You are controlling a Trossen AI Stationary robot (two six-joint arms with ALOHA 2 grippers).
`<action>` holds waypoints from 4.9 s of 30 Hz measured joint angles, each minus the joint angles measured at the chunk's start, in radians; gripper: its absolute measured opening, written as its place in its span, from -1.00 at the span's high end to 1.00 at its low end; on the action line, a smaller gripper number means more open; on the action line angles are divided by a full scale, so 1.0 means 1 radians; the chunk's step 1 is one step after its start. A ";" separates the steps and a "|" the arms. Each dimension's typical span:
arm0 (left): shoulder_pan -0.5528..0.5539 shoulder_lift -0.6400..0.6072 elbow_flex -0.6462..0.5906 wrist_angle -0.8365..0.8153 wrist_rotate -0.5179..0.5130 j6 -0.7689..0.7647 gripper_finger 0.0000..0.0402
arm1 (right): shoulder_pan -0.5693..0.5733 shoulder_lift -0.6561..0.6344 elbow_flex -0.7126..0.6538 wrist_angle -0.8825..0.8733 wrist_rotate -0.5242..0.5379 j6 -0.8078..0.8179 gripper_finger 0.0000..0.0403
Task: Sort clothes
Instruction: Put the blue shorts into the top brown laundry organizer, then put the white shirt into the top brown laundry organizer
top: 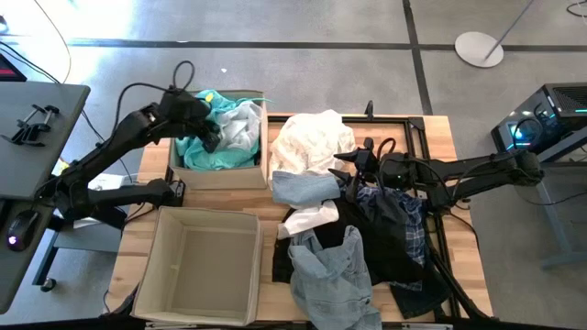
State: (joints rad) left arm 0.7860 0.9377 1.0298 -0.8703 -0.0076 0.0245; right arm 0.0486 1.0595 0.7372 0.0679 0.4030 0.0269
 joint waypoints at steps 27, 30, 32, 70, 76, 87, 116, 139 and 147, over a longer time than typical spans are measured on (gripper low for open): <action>-0.076 0.132 -0.069 0.365 -0.168 -0.068 0.38 | 0.000 0.000 0.000 0.012 0.001 0.000 0.01; -0.070 0.203 -0.107 0.313 -0.211 -0.099 0.38 | 0.000 0.000 0.000 0.011 0.001 0.001 0.01; -0.057 0.246 -0.124 0.261 -0.229 -0.121 0.38 | 0.000 0.000 0.000 0.008 0.000 0.002 0.01; -0.457 -0.094 -0.019 0.350 -0.094 -0.020 0.38 | -0.147 0.504 0.018 0.071 -0.490 0.259 0.01; -0.497 -0.047 -0.019 0.350 -0.131 -0.020 0.38 | -0.152 0.611 0.026 -0.034 -0.600 0.366 0.01; -0.524 -0.028 -0.019 0.327 -0.163 -0.020 0.38 | -0.157 0.339 0.206 -0.253 -0.465 0.055 0.01; -0.565 -0.027 -0.019 0.289 -0.187 -0.022 0.38 | -0.606 0.852 0.400 -0.209 -0.301 0.088 -0.36; -0.565 -0.027 -0.019 0.293 -0.335 -0.020 0.38 | -0.617 0.737 0.391 -0.083 -0.363 0.040 0.97; -0.569 -0.025 -0.116 0.572 -0.387 0.072 0.38 | -0.584 0.469 0.391 0.060 -0.490 0.017 0.98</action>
State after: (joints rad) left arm 0.2168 0.9123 0.9139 -0.2987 -0.3949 0.0968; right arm -0.5352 1.5285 1.1286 0.1282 -0.0874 0.0442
